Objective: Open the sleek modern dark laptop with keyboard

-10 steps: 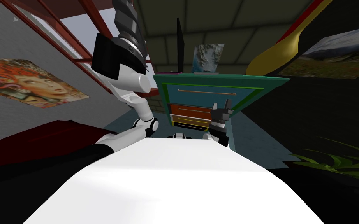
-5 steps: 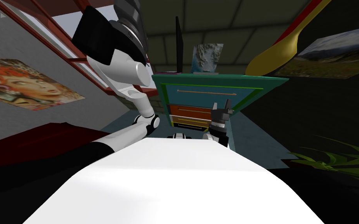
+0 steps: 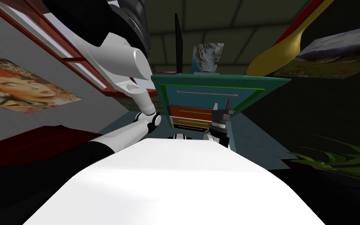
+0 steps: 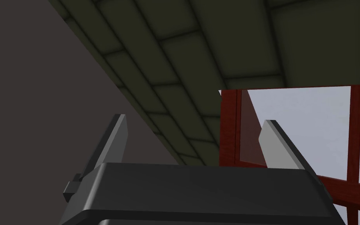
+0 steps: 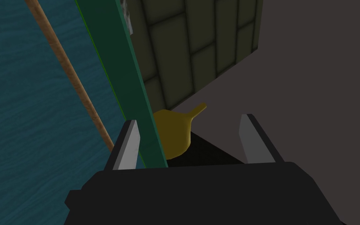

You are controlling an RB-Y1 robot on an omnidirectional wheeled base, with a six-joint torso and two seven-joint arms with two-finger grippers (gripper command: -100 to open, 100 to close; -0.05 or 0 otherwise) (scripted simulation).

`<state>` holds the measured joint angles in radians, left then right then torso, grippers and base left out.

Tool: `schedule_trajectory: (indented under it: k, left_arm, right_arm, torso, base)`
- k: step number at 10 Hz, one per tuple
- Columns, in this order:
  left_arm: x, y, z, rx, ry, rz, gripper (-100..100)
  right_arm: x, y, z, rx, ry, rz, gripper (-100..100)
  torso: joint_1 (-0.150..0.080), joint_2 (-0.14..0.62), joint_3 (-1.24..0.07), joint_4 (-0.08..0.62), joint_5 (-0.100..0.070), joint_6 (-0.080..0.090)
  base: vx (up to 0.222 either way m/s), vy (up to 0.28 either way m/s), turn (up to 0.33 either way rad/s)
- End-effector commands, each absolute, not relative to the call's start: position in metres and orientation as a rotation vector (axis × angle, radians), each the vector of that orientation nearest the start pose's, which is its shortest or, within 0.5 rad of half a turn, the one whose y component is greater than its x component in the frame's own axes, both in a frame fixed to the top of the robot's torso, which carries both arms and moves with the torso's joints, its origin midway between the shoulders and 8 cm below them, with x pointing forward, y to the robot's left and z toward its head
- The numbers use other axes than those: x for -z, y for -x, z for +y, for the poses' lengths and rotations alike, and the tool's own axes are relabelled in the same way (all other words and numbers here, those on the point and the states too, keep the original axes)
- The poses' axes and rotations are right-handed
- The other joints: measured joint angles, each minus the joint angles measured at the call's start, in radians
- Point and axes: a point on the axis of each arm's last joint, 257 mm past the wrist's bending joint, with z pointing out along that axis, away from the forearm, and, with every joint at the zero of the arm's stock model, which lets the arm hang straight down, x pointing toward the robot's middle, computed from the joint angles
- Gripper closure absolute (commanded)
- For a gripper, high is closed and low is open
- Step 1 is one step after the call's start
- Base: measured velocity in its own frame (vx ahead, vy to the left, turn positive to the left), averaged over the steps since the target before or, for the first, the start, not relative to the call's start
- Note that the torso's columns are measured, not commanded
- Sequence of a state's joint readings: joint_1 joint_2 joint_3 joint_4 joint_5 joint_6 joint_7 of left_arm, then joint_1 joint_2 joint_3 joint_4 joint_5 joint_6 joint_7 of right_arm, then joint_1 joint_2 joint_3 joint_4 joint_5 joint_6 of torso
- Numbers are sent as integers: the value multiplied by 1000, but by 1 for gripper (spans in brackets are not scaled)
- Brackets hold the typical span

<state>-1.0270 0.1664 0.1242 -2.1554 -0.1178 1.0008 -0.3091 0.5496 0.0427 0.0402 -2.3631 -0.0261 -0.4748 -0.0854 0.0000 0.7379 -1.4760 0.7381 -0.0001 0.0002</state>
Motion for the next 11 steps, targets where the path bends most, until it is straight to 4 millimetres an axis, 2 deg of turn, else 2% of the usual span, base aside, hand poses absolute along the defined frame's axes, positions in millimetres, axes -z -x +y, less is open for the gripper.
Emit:
schedule_trajectory:
  k: [1, 2, 4, 5, 7, 8, 10, 11]
  left_arm:
    - [-349, -494, 159, 1036, 530, 949, -100]
    - [-357, -494, 151, 1019, 525, 966, -100]
    - [-350, -498, 152, 1008, 548, 996, -100]
    - [-357, -498, 144, 990, 544, 1014, -100]
    - [-350, -501, 145, 979, 566, 1043, -100]
    - [-356, -500, 137, 960, 563, 1064, -100]
    - [-349, -504, 138, 949, 583, 1091, -100]
    - [-354, -503, 131, 929, 581, 1113, -100]
  right_arm:
    - [-41, -329, -278, -1421, -728, 523, 0]
    - [-41, -329, -278, -1421, -728, 523, 0]
    - [-41, -329, -278, -1421, -728, 523, 0]
    - [-41, -329, -278, -1421, -728, 523, 0]
    - [-41, -329, -278, -1421, -728, 523, 0]
    - [-41, -329, -278, -1421, -728, 523, 0]
    - [-41, -329, -278, -1421, -728, 523, 0]
    - [-41, -329, -278, -1421, -728, 523, 0]
  torso:
    - [0, 0, 0, 0, 0, 0]
    - [0, 1, 1, 0, 0, 0]
    - [0, 0, 0, 0, 0, 0]
    - [1, 1, 0, 0, 0, 0]
    - [0, -1, -1, 0, 0, 0]
    - [0, 1, 0, 0, 0, 0]
    - [0, 0, 0, 0, 0, 0]
    - [0, 1, 1, 0, 0, 0]
  base:
    - [22, 3, -1]
    - [44, -2, -48]
    - [34, 5, -24]
    - [50, 8, -51]
    - [41, 9, -19]
    - [51, 8, -68]
    - [40, 3, -13]
    - [44, -3, -62]
